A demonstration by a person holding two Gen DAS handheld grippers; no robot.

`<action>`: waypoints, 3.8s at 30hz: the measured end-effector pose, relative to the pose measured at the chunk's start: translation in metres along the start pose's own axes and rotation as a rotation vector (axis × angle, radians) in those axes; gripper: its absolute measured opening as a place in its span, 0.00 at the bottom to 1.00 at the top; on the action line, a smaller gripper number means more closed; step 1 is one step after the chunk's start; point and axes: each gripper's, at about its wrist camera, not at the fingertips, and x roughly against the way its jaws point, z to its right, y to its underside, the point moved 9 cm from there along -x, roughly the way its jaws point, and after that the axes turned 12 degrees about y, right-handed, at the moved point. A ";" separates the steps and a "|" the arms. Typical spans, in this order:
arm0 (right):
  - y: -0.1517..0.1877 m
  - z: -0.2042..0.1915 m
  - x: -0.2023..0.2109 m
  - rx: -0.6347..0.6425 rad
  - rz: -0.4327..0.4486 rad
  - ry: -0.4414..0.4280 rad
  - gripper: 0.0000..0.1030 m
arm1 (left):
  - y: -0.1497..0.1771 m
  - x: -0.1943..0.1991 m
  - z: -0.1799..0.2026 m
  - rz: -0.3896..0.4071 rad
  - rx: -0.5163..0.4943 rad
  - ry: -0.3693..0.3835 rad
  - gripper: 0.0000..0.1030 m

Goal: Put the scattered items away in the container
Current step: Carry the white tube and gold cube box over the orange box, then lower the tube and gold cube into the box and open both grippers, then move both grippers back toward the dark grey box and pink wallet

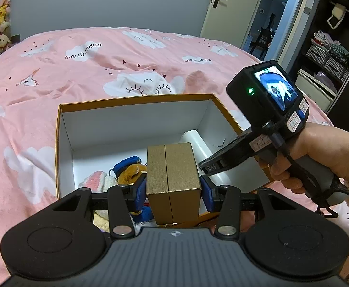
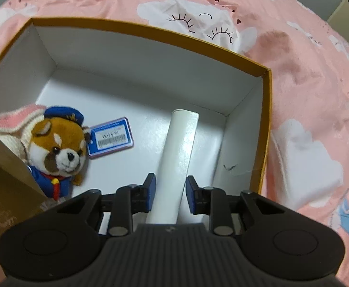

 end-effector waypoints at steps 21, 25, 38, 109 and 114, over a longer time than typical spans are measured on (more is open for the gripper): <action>0.004 0.005 0.004 0.108 0.007 0.094 0.38 | -0.002 -0.007 0.005 -0.006 0.012 0.014 0.52; 0.003 0.002 -0.001 0.164 0.017 0.145 0.30 | -0.002 -0.009 0.004 -0.007 0.018 0.018 0.52; 0.009 0.008 0.019 0.198 0.094 0.107 0.27 | -0.008 -0.036 0.006 -0.008 0.083 0.028 0.51; 0.064 0.091 0.054 -0.145 0.238 0.006 0.51 | -0.003 -0.057 0.032 -0.114 0.031 -0.148 0.33; 0.073 0.093 0.082 -0.218 0.355 -0.043 0.61 | -0.001 -0.016 0.034 -0.040 -0.036 -0.154 0.36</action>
